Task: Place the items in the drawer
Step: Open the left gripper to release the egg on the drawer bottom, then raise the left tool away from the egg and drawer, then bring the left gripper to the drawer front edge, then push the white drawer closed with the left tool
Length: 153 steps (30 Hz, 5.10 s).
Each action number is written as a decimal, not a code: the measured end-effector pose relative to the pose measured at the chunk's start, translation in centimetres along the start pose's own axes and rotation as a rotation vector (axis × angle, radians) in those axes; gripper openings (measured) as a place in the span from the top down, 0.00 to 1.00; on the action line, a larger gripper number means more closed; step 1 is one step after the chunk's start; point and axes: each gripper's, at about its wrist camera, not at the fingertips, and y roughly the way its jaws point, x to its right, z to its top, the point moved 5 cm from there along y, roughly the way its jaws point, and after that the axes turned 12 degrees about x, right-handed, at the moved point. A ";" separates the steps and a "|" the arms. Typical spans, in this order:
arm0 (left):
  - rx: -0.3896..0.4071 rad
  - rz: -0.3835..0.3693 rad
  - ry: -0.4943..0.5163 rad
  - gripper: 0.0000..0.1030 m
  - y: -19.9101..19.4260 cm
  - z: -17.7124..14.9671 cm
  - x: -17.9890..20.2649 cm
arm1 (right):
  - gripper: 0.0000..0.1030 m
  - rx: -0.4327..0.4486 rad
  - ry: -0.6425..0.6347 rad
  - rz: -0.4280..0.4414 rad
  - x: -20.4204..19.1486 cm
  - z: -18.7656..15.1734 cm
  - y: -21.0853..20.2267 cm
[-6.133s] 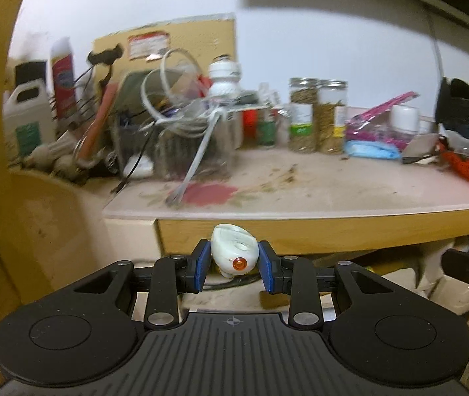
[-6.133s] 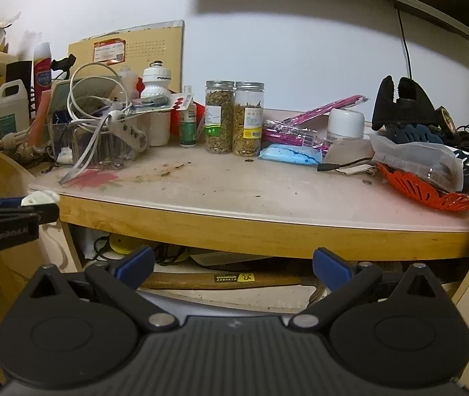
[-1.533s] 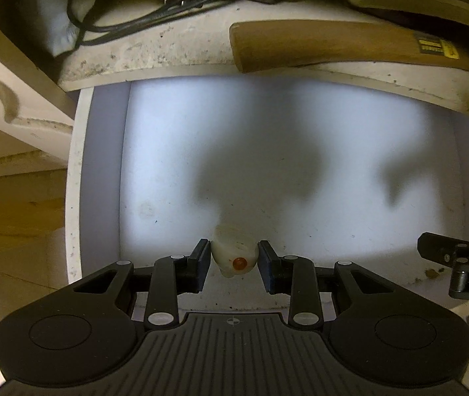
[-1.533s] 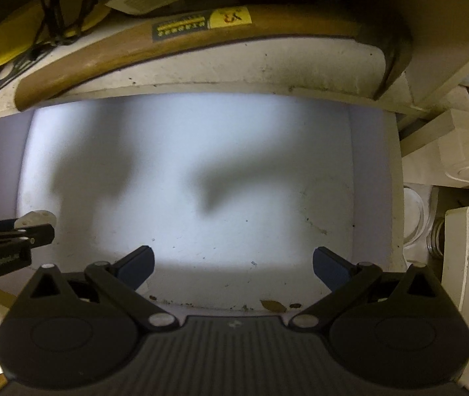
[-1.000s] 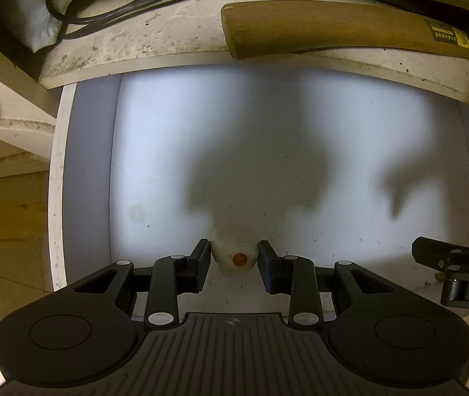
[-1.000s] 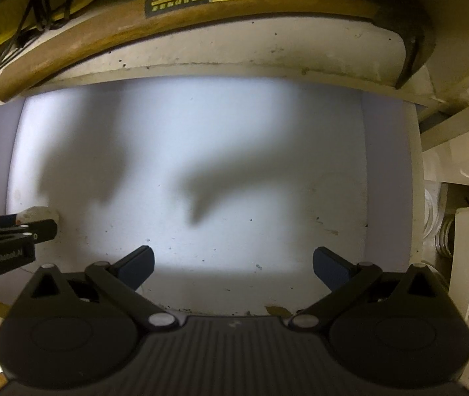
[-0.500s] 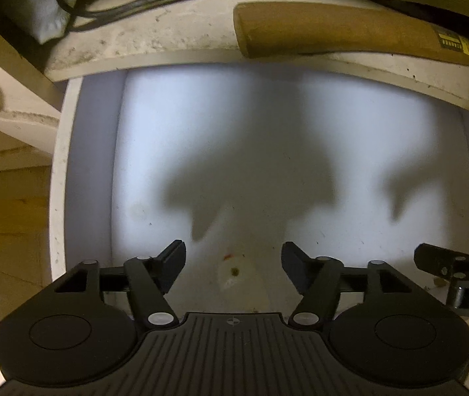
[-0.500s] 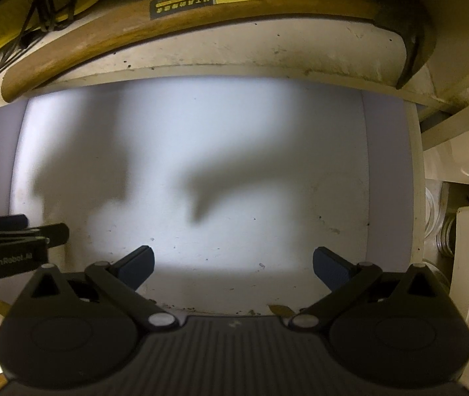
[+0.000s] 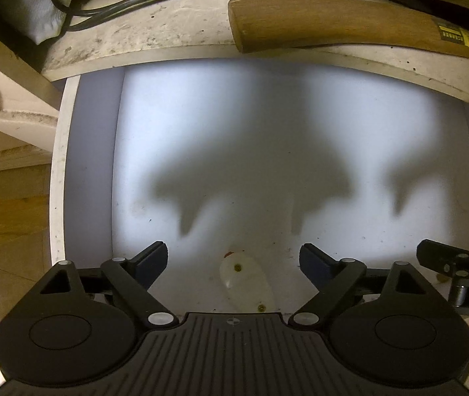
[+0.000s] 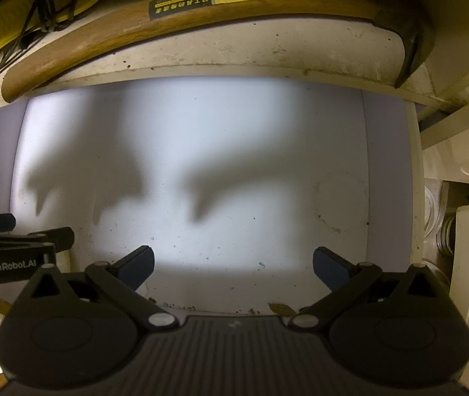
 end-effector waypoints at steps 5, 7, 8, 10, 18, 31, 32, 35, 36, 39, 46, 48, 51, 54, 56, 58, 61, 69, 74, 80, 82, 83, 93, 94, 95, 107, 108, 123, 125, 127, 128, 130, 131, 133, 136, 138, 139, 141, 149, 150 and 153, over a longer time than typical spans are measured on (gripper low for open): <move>0.002 -0.003 0.008 0.14 -0.6 -0.3 0.4 | 0.00 0.002 0.000 -0.001 -0.1 0.0 -0.2; 0.011 -0.004 0.013 0.14 -1.1 -0.5 0.6 | 0.00 0.005 -0.002 0.000 -0.1 0.0 -0.4; 0.017 -0.004 0.016 0.14 -1.4 -0.5 0.7 | 0.00 0.008 -0.002 0.000 -0.2 0.0 -0.5; 0.029 -0.002 0.021 0.14 -2.0 -0.6 0.5 | 0.00 0.014 -0.002 0.000 -0.3 0.0 -0.9; 0.061 -0.002 0.015 0.14 -2.8 0.2 -1.5 | 0.00 0.035 0.002 0.000 -0.3 -0.1 -2.7; 0.117 -0.018 0.005 0.14 -6.5 1.0 -1.3 | 0.00 0.099 0.011 0.022 -1.1 1.2 -7.4; 0.125 -0.020 0.004 0.14 -7.0 1.2 -1.3 | 0.00 0.105 0.012 0.023 -1.1 1.2 -7.6; 0.153 -0.024 0.006 0.14 -7.7 1.2 -1.3 | 0.00 0.121 0.014 0.027 -1.1 1.2 -8.3; 0.160 -0.024 0.006 0.14 -7.8 1.2 -1.3 | 0.00 0.130 0.011 0.027 -1.1 1.1 -8.4; 0.170 -0.021 0.012 0.14 -8.0 1.0 -1.4 | 0.00 0.156 -0.001 0.029 -1.0 0.8 -8.8; 0.213 -0.017 0.006 0.14 -8.8 0.4 -1.8 | 0.00 0.194 -0.008 0.031 -0.9 -0.4 -9.1; 0.218 -0.013 0.013 0.14 -9.1 0.1 -1.7 | 0.00 0.200 -0.002 0.034 -0.9 -0.7 -9.3; 0.220 -0.010 0.023 0.14 -9.5 -0.6 -1.4 | 0.00 0.203 0.000 0.034 -0.7 -1.3 -9.6; 0.213 -0.011 0.024 0.14 -9.8 -1.3 -1.3 | 0.00 0.205 -0.001 0.032 -0.6 -1.9 -10.0; 0.205 -0.010 0.021 0.14 -10.0 -1.9 -1.3 | 0.00 0.201 -0.002 0.034 -0.7 -2.5 -10.2; 0.198 -0.008 0.020 0.14 -10.1 -2.5 -1.3 | 0.00 0.196 -0.006 0.034 -0.7 -3.2 -10.4; 0.191 -0.005 0.019 0.14 -10.4 -3.5 -1.3 | 0.00 0.192 -0.010 0.034 -0.8 -4.1 -10.7; 0.175 -0.010 0.023 0.14 -10.6 -6.3 -1.0 | 0.00 0.185 -0.018 0.034 -0.9 -6.7 -11.5; 0.165 -0.007 0.020 0.14 -10.7 -8.0 -1.0 | 0.00 0.175 -0.016 0.031 -0.7 -8.1 -11.8; 0.160 -0.013 0.015 0.14 -10.6 -8.9 -1.0 | 0.00 0.169 -0.008 0.025 -0.3 -9.3 -11.7; 0.158 -0.014 0.010 0.14 -10.2 -9.0 -1.0 | 0.00 0.168 -0.005 0.023 -0.1 -9.6 -11.7; 0.157 -0.015 0.007 0.14 -10.0 -9.1 -1.1 | 0.00 0.167 -0.003 0.022 -0.1 -9.7 -11.6; 0.147 -0.021 -0.017 0.14 -8.2 -9.4 -1.3 | 0.00 0.158 0.019 0.009 0.6 -10.2 -9.4; 0.145 -0.018 -0.018 0.14 -7.9 -9.4 -1.4 | 0.00 0.157 0.022 0.008 0.6 -10.2 -9.1; 0.143 -0.015 -0.020 0.14 -7.7 -9.4 -1.5 | 0.00 0.154 0.022 0.007 0.6 -10.2 -8.8; 0.114 -0.023 -0.041 0.14 -5.1 -9.2 -1.7 | 0.00 0.132 0.014 0.000 0.3 -9.9 -5.6; 0.115 -0.024 -0.039 0.14 -5.0 -9.1 -1.6 | 0.00 0.132 0.013 -0.003 0.3 -9.9 -5.4; 0.113 -0.011 -0.032 0.14 -3.6 -6.5 -1.0 | 0.00 0.114 0.033 -0.024 1.1 -7.2 -3.7; 0.105 -0.010 -0.035 0.14 -3.5 -6.4 -0.9 | 0.00 0.111 0.026 -0.030 0.9 -7.0 -3.4; 0.103 -0.009 -0.034 0.14 -3.4 -6.3 -0.9 | 0.00 0.104 0.027 -0.031 0.9 -6.9 -3.1; 0.102 -0.009 -0.034 0.14 -3.3 -6.3 -0.9 | 0.00 0.101 0.027 -0.031 0.9 -6.9 -3.0; 0.100 -0.008 -0.034 0.14 -3.3 -6.1 -0.9 | 0.00 0.096 0.028 -0.032 0.8 -6.8 -2.9; 0.098 -0.008 -0.035 0.14 -3.3 -6.1 -0.9 | 0.00 0.097 0.029 -0.032 0.8 -6.8 -2.9; 0.097 -0.007 -0.036 0.14 -3.3 -6.0 -0.9 | 0.00 0.102 0.027 -0.035 0.6 -6.7 -2.9; 0.100 -0.008 -0.035 0.14 -3.4 -5.9 -0.9 | 0.00 0.110 0.028 -0.032 0.5 -6.7 -3.1; 0.105 -0.009 -0.035 0.14 -3.4 -5.8 -0.9 | 0.00 0.115 0.027 -0.032 0.5 -6.6 -3.2; 0.107 -0.008 -0.035 0.14 -3.3 -5.7 -0.9 | 0.00 0.120 0.025 -0.034 0.5 -6.4 -3.2; 0.111 -0.008 -0.035 0.14 -3.3 -5.6 -0.9 | 0.00 0.123 0.024 -0.035 0.5 -6.2 -3.2; 0.118 -0.023 -0.043 0.14 -3.2 -5.0 -1.2 | 0.00 0.124 0.025 -0.033 0.6 -5.4 -2.8; 0.119 -0.025 -0.047 0.14 -3.2 -4.9 -1.3 | 0.00 0.127 0.024 -0.034 0.6 -5.4 -2.8; 0.116 -0.029 -0.049 0.14 -3.2 -4.7 -1.4 | 0.00 0.133 0.024 -0.035 0.5 -5.4 -2.7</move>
